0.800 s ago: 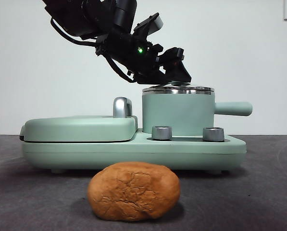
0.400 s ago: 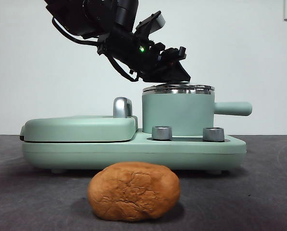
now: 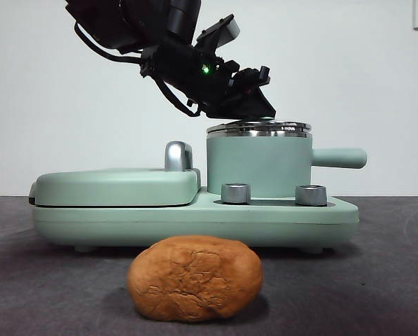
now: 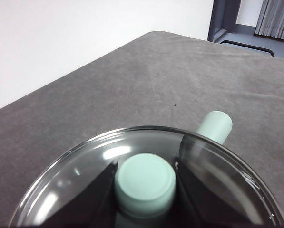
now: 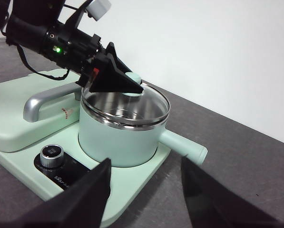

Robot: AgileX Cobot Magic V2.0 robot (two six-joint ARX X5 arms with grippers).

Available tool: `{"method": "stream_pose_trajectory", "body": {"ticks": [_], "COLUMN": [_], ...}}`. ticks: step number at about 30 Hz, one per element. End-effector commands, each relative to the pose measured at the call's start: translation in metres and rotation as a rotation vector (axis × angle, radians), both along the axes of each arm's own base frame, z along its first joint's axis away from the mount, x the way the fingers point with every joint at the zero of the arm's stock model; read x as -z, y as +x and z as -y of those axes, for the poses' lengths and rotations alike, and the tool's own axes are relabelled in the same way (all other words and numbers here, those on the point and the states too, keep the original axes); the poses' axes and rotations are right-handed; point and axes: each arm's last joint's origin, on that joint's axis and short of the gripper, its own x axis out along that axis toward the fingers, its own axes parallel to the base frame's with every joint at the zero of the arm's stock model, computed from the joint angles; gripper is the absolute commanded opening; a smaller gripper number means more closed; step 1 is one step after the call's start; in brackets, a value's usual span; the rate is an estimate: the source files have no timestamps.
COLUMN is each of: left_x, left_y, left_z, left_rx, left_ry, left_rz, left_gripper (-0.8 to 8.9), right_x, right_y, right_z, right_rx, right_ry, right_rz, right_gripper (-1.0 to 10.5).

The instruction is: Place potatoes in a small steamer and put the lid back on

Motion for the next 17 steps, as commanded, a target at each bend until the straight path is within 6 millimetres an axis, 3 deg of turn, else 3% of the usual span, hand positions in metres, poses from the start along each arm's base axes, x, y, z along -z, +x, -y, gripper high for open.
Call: {"method": "stream_pose_trajectory", "body": {"ticks": [1, 8, 17], "left_x": [-0.033, -0.081, -0.137], "left_y": [-0.005, -0.024, -0.066], "left_z": [-0.004, -0.019, -0.058], "left_rx": [-0.002, -0.008, -0.057], "left_ry": [-0.049, -0.103, -0.079], "left_rz": [0.097, 0.176, 0.135], "left_gripper": [0.06, 0.06, 0.1], "right_x": [-0.005, -0.005, -0.005], "right_y": [-0.001, -0.001, -0.001], "right_z": [0.0, 0.0, 0.0], "right_rx": [0.001, 0.001, 0.0], "right_ry": [0.016, 0.016, 0.016], "right_rz": [0.009, 0.009, 0.006], "right_gripper": [2.3, 2.3, 2.3]}}
